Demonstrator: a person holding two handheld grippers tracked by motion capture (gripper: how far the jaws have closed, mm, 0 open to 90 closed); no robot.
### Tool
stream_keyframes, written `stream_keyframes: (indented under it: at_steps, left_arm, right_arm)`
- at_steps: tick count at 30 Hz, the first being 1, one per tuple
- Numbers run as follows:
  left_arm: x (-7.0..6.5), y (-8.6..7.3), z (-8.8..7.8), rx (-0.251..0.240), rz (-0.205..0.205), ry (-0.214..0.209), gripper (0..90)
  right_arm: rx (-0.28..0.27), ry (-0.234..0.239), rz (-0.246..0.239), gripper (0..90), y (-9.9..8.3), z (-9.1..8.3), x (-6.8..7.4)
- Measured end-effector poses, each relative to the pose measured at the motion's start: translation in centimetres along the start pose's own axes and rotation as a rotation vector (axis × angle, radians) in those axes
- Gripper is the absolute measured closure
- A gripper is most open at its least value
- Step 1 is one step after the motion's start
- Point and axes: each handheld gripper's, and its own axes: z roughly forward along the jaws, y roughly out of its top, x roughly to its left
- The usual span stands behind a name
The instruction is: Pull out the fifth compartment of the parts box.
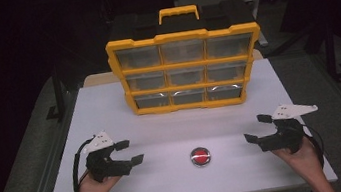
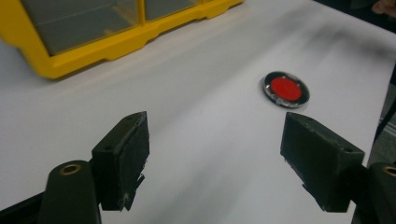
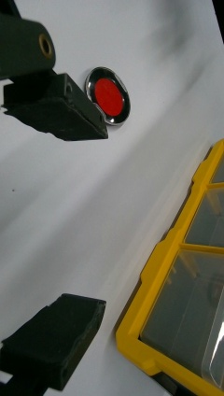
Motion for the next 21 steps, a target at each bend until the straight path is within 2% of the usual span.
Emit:
stream_keyframes:
  at_steps: [2,5,6,7,8,10,11,12,13,17,19,21]
  left_arm:
    - [0.2,0.5,0.3,-0.014,-0.032,-0.036,25.6]
    - [0.9,1.3,0.9,-0.041,-0.137,-0.108,25.4]
    - [0.9,1.3,0.9,-0.041,-0.137,-0.108,26.1]
    - [1.1,1.9,1.4,-0.053,-0.156,-0.129,26.5]
    - [1.1,1.9,1.4,-0.053,-0.156,-0.129,27.0]
    - [1.1,2.4,1.9,-0.055,-0.169,-0.157,27.5]
    - [1.0,2.9,2.5,-0.068,-0.179,-0.201,32.6]
    - [1.0,3.2,2.8,-0.073,-0.187,-0.221,34.5]
    - [1.0,3.5,3.2,-0.078,-0.198,-0.243,32.6]
    - [1.0,4.6,4.5,-0.080,-0.216,-0.272,29.1]
    - [0.9,5.1,5.0,-0.079,-0.214,-0.268,28.4]
    - [1.0,5.7,5.7,-0.076,-0.242,-0.284,30.0]
  right_arm:
    - [-0.005,-0.004,-0.007,14.0,0.0,-0.1,-0.1]
    - [-0.009,-0.004,-0.002,14.0,0.0,-0.2,-0.1]
    - [-0.009,-0.004,-0.002,14.0,0.0,-0.2,-0.1]
    - [-0.005,-0.002,-0.003,14.0,0.0,-0.2,-0.1]
    - [0.000,-0.003,-0.003,14.0,-0.1,-0.2,-0.1]
    - [0.002,-0.003,-0.006,14.0,-0.1,-0.2,-0.1]
    - [-0.002,-0.002,-0.008,14.0,-0.2,-0.2,-0.1]
    - [-0.003,-0.003,-0.010,14.0,-0.2,-0.3,-0.1]
    - [-0.005,-0.003,-0.012,14.0,-0.2,-0.4,-0.2]
    - [-0.002,-0.002,-0.014,14.0,-0.2,-0.3,-0.1]
    - [0.002,-0.008,-0.021,14.0,-0.2,-0.3,-0.1]
    - [0.007,-0.010,-0.016,14.0,-0.3,-0.2,-0.1]
